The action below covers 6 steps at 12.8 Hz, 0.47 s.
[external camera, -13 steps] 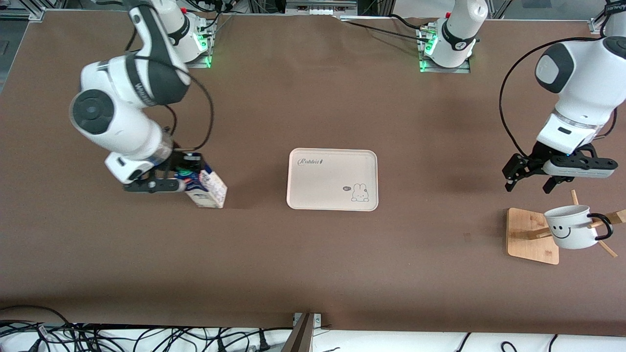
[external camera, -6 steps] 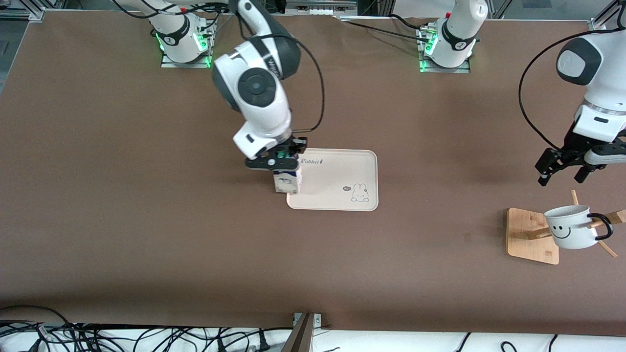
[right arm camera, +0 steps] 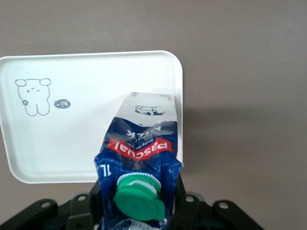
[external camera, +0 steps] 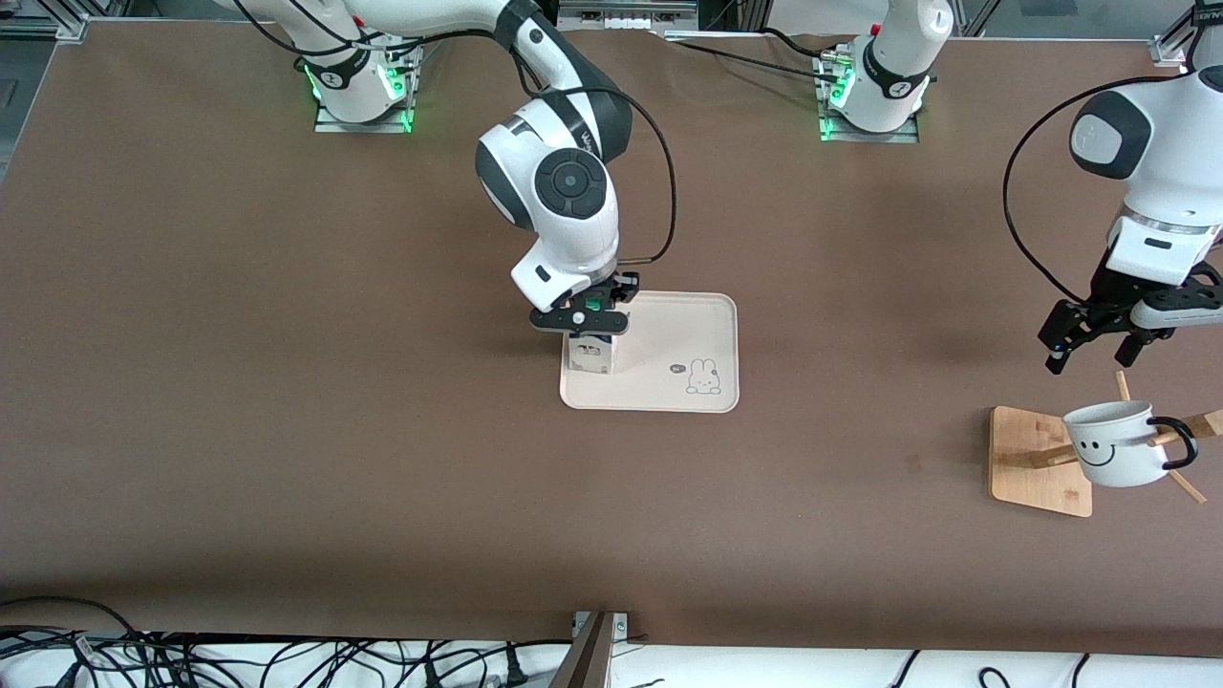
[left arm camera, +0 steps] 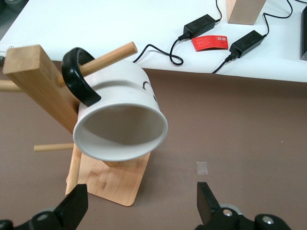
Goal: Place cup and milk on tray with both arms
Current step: 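Carry the milk carton onto the tray while the left gripper approaches the mug, then open the right gripper and withdraw it from the carton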
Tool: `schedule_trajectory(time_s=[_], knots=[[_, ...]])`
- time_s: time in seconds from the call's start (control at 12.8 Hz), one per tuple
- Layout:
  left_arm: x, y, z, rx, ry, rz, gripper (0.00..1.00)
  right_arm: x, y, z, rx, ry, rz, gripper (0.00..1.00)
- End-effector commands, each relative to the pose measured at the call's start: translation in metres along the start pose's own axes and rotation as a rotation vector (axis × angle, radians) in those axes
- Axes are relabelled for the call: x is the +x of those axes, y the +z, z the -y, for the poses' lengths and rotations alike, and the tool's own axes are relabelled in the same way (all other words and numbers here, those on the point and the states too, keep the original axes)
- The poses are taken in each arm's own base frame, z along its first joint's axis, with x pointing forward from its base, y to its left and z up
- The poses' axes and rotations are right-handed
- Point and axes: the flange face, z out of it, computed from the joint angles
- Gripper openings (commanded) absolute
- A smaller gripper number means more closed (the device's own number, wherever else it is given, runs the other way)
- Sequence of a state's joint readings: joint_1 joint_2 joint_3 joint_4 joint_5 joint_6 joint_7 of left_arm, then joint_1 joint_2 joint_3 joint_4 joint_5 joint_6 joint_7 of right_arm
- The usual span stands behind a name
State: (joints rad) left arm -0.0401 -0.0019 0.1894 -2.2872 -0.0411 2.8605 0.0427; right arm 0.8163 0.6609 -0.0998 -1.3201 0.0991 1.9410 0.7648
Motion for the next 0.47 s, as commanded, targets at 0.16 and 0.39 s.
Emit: schedule_trajectory(time_s=[0.16,0.39], knots=[[-0.002,-0.001,-0.011,-0.007,0.01,-0.007,1.0,0.008,0.003,0.002,0.008,0.01,-0.01,0.99],[-0.003,0.0,-0.027,-0.021,0.03,-0.002,1.0,0.013,-0.022,-0.004,0.026,0.018,-0.031,1.0]])
